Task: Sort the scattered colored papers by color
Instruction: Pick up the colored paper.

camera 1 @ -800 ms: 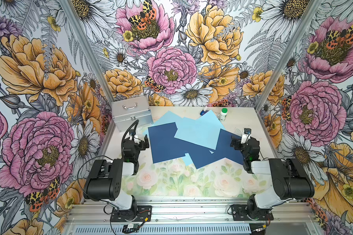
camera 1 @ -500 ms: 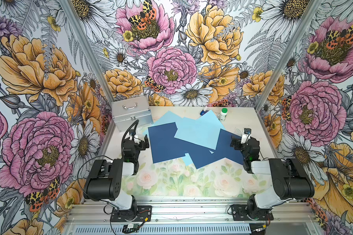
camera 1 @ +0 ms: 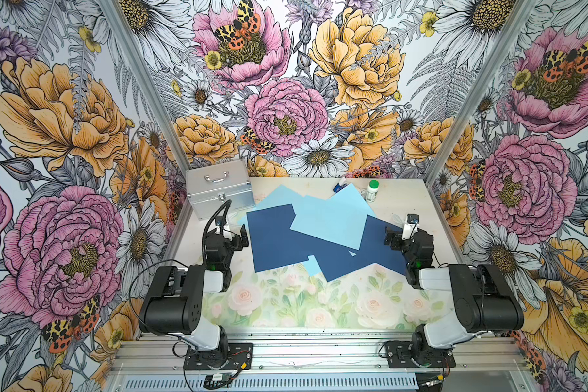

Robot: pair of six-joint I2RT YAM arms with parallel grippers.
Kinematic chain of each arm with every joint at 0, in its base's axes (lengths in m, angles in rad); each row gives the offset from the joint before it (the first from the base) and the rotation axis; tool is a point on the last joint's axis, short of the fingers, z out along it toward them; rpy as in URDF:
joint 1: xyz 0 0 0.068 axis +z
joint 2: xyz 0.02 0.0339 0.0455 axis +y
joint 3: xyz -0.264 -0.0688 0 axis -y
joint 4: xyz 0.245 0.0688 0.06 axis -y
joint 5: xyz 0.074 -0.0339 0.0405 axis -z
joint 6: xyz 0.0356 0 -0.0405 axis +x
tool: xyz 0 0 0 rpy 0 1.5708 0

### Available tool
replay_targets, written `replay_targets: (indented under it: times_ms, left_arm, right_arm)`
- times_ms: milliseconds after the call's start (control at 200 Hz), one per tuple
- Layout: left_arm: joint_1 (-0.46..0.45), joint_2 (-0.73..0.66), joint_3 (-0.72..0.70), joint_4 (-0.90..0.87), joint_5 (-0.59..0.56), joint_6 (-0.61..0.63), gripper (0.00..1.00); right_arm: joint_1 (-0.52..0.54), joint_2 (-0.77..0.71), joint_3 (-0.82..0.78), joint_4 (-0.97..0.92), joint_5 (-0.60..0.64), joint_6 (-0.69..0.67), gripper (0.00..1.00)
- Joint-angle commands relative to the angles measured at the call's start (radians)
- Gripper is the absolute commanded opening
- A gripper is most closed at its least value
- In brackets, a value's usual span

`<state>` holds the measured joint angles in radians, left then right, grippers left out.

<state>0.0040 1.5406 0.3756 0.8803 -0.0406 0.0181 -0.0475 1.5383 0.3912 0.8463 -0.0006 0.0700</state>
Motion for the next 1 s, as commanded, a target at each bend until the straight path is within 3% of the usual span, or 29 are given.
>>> replay_targets:
  times_ms: [0, 390, 440, 515, 585, 681, 866, 996]
  left_arm:
    - [0.002, 0.001, 0.010, 0.031, -0.001, 0.009, 0.98]
    - [-0.004, -0.009, 0.024, 0.001, -0.028, 0.007, 0.98]
    - [-0.016, -0.044, 0.061, -0.095, -0.063, 0.013, 0.98]
    - [-0.042, -0.093, 0.174, -0.337, -0.144, 0.012, 0.98]
    - [-0.042, -0.101, 0.325, -0.588, -0.091, 0.010, 0.98]
    - [-0.054, -0.083, 0.466, -0.801, -0.029, -0.038, 0.98]
    - [-0.086, -0.033, 0.588, -0.920, 0.187, -0.258, 0.98]
    - [-0.139, 0.058, 0.657, -0.921, 0.352, -0.412, 0.98]
  right_arm:
    - [-0.006, -0.003, 0.009, -0.001, -0.015, 0.012, 1.00]
    - [-0.006, -0.007, 0.009, -0.001, -0.012, 0.010, 1.00]
    - [-0.002, -0.009, 0.011, -0.003, 0.005, 0.011, 1.00]
    - [0.019, -0.067, 0.056, -0.135, 0.124, 0.032, 0.99]
    - [0.019, -0.125, 0.152, -0.368, 0.163, 0.046, 0.99]
    - [0.019, -0.151, 0.282, -0.579, 0.178, 0.114, 1.00]
    - [0.021, -0.042, 0.534, -0.926, -0.083, 0.241, 1.00]
    - [0.021, 0.032, 0.603, -0.964, -0.254, 0.335, 1.00]
